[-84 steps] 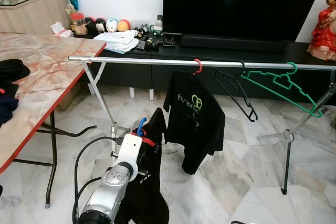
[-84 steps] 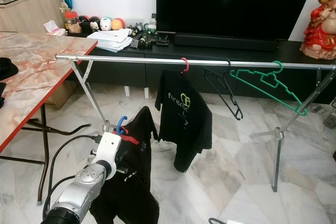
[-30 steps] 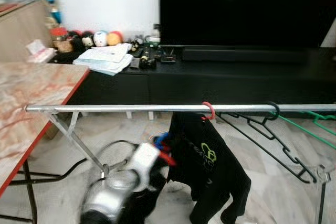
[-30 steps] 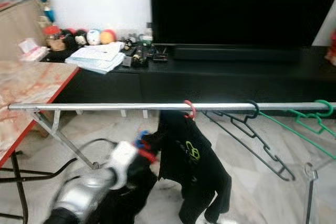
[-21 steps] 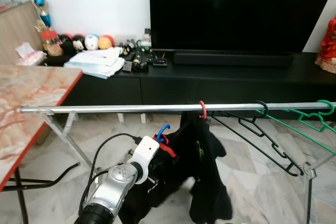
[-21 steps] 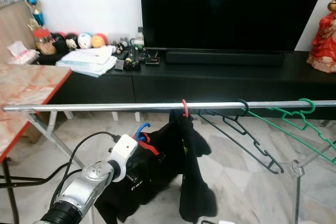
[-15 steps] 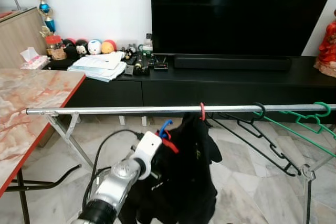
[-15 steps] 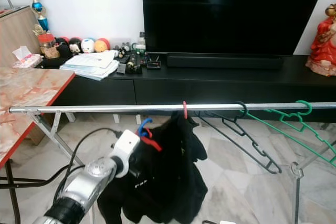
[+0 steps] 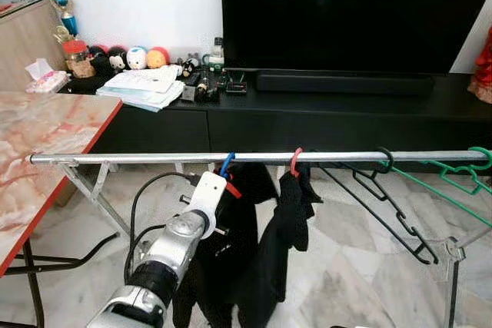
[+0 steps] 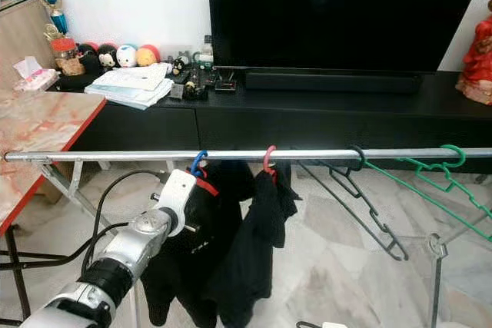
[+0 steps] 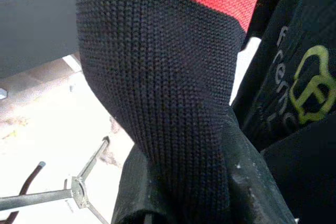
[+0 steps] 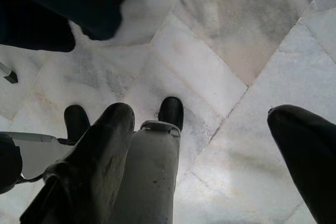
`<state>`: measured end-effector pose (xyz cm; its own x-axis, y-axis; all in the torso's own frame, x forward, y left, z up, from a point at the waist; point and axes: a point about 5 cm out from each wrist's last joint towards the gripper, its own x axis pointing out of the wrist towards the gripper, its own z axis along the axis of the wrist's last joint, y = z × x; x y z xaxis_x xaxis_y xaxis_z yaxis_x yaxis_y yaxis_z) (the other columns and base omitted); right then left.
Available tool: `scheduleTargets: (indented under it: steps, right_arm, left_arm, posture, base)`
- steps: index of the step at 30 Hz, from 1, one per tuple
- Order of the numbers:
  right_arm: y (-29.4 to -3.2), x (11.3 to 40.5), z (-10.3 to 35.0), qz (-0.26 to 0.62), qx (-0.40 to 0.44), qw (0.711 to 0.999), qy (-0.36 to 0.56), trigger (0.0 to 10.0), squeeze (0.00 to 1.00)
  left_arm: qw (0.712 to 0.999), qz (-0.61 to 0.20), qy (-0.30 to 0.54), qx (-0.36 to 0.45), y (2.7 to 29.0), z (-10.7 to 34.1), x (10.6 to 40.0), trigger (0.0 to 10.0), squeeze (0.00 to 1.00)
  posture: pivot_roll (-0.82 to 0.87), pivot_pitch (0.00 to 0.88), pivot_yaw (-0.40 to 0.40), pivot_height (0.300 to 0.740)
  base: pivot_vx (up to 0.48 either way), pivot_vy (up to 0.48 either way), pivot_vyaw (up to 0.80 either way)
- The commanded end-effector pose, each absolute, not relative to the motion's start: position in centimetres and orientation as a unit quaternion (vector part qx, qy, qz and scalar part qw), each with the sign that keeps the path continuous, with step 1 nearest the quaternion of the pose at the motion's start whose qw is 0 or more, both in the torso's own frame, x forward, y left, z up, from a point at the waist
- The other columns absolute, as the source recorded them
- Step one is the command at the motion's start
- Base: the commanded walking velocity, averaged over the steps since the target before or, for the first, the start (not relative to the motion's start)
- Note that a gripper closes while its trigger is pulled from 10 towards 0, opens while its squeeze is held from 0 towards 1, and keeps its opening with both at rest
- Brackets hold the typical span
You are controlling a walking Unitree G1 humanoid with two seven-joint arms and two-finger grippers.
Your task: Hang hanger
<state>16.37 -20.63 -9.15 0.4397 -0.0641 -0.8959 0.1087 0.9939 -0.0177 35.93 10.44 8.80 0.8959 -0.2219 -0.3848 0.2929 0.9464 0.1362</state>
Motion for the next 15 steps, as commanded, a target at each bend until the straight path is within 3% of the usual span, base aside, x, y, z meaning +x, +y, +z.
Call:
scheduleTargets:
  steps: [1, 15]
  right_arm:
    - [-20.8, 16.4, -9.1, -0.048, 0.017, 0.847, 0.53, 10.0, 0.0]
    - [-21.0, 16.2, -9.2, -0.05, 0.02, 0.846, 0.53, 10.0, 0.0]
  left_arm:
    - [0.973, -0.115, 0.18, 0.083, 10.0, 9.8, 36.7, 10.0, 0.0]
    - [0.979, -0.049, 0.2, -0.007, 9.7, 10.3, 37.7, 10.0, 0.0]
  posture:
    - [-0.01, 0.0, -0.001, 0.74]
    - [-0.03, 0.0, 0.001, 0.74]
  base:
    - [0.0, 0.0, 0.0]
    - [0.0, 0.0, 0.0]
